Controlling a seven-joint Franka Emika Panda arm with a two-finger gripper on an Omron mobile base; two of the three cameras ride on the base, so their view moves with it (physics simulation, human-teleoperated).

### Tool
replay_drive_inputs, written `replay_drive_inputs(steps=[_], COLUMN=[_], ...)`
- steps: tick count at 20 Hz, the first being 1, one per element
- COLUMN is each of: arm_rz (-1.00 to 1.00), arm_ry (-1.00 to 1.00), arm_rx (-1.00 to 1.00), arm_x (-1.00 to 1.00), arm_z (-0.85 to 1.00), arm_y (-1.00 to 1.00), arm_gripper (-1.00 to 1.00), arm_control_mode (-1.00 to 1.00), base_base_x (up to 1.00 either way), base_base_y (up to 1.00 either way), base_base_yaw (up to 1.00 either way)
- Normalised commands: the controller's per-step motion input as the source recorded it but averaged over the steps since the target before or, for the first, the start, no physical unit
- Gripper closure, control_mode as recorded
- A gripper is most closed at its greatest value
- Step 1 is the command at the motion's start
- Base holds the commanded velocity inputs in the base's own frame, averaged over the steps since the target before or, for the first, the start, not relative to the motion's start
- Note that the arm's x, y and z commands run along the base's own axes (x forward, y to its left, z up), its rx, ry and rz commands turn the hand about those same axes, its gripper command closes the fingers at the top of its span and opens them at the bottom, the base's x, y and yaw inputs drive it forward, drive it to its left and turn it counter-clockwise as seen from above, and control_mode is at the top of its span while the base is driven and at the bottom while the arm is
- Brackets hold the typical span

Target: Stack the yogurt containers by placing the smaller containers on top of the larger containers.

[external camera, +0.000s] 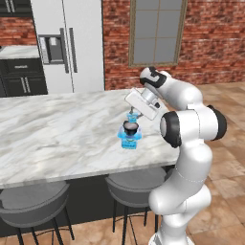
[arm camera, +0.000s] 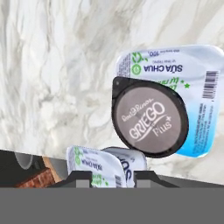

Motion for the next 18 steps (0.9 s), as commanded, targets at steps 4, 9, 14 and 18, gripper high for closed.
replay_drive_inputs(steps=[4,9,14,18], arm_rz=[0.0,0.0,0.0,0.0], arm_ry=[0.0,0.0,0.0,0.0], arm_rx=[0.0,0.0,0.0,0.0], arm_x=[0.0,0.0,0.0,0.0], arm_z=[-0.03,-0.03,-0.02,-0.02], arm_y=[0.0,0.0,0.0,-0.01], arm_gripper=[1.0,1.0,1.0,1.0], arm_control_mode=[-1.0,-1.0,-1.0,-1.0], base_base_x=[0.0,0.0,0.0,0.0], base_base_y=[0.0,0.0,0.0,0.0], base_base_yaw=[0.0,0.0,0.0,0.0])
